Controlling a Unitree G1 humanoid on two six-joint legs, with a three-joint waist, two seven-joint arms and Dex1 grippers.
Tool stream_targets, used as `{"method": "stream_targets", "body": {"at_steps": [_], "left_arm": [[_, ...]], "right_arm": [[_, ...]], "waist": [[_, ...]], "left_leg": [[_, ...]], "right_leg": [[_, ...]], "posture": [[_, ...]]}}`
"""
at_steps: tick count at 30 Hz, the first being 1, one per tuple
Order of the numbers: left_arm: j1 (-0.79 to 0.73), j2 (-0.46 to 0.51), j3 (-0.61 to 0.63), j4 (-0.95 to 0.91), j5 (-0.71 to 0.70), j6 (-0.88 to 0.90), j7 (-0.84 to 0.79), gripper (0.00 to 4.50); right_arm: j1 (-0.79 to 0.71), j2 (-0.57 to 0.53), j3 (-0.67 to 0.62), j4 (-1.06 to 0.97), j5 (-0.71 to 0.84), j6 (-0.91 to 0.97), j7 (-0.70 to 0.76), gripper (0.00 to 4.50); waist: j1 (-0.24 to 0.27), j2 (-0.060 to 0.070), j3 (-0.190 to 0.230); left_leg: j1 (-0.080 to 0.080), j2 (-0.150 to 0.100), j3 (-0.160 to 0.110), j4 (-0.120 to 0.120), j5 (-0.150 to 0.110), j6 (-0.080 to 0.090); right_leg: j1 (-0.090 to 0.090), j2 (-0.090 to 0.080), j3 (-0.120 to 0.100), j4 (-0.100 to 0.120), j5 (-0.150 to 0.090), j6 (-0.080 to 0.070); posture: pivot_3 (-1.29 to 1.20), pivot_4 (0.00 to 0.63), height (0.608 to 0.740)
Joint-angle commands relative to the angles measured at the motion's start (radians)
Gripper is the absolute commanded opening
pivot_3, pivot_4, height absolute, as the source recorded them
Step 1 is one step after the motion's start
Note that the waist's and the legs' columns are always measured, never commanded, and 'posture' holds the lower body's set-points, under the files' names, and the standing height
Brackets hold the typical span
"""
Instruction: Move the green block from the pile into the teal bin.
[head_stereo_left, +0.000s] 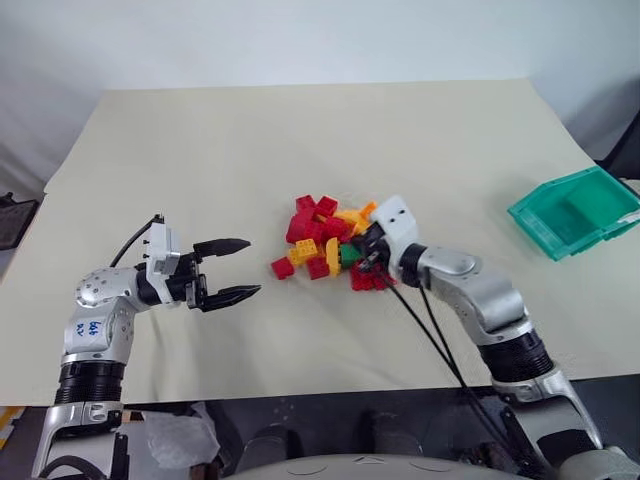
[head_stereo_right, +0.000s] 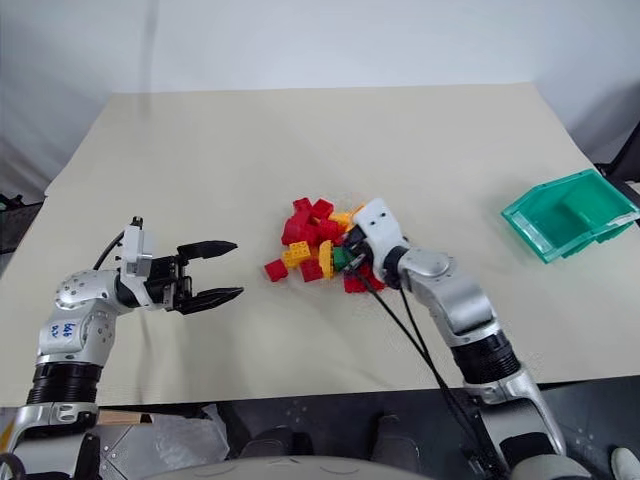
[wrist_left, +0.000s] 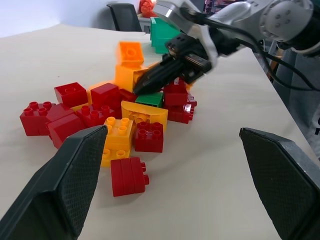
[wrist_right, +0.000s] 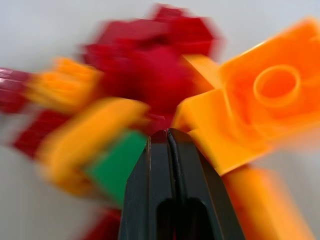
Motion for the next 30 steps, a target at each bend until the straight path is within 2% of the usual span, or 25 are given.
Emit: {"method": "stream_targets", "body": {"at_steps": [1,9,13,16,23,25,30], "left_arm": [[-0.019,-0.003,0.011,-0.015,-0.023,-0.022,-0.013,4.50],[-0.033,-0.020,0.003,0.010,-0.012,-0.037,-0.011,4.50],[-0.032,-0.027,0.003,0.009,-0.010,-0.038,-0.011,4.50],[-0.036,-0.031,0.001,0.017,-0.007,-0.045,-0.013,4.50],[-0.047,-0.038,0.000,0.033,-0.004,-0.059,-0.011,4.50],[-0.045,-0.041,0.001,0.036,-0.004,-0.066,-0.011,4.50],[-0.035,-0.051,0.005,0.034,-0.005,-0.081,0.000,4.50]], "right_arm": [[0.004,-0.031,-0.071,-0.041,-0.005,-0.010,0.015,0.05],[0.027,-0.053,-0.119,-0.198,0.054,-0.009,0.099,0.05],[-0.029,-0.154,-0.015,-0.171,0.065,0.047,0.291,0.05],[-0.078,-0.237,0.055,-0.152,0.068,0.151,0.389,0.58],[-0.258,-0.251,0.182,-0.019,-0.008,0.098,0.538,2.90],[-0.290,-0.254,0.210,0.003,-0.010,0.046,0.623,2.90],[-0.409,-0.218,0.305,0.141,-0.096,0.000,0.719,2.90]], "waist": [[-0.002,0.000,0.000],[-0.012,0.000,0.000],[-0.015,0.000,0.000],[-0.016,0.000,0.000],[-0.024,0.000,0.000],[-0.025,0.000,0.000],[-0.025,0.000,0.000]], "left_leg": [[0.000,0.000,0.000,0.000,0.000,0.000],[0.001,0.001,0.000,-0.001,0.000,0.000],[0.001,0.001,0.000,0.001,0.000,0.000],[0.000,0.001,0.000,0.001,-0.001,0.000],[0.000,0.001,0.000,0.002,-0.001,0.001],[0.000,0.001,0.001,0.002,-0.001,0.001],[0.000,0.001,0.001,0.002,-0.001,0.000]], "right_leg": [[0.000,0.000,0.000,0.000,0.000,0.000],[-0.001,0.001,0.001,0.000,0.000,0.000],[-0.001,0.001,0.002,0.000,0.000,0.000],[-0.001,0.001,0.002,0.000,0.000,0.000],[-0.001,0.001,0.002,0.000,0.000,0.000],[-0.001,0.001,0.003,0.000,0.000,0.000],[-0.001,0.001,0.002,0.000,0.000,0.001]], "posture": [[0.00,0.150,0.740],[0.00,0.150,0.740],[0.00,0.150,0.740],[0.00,0.150,0.740],[0.00,0.150,0.740],[0.00,0.150,0.740],[0.00,0.150,0.740]]}}
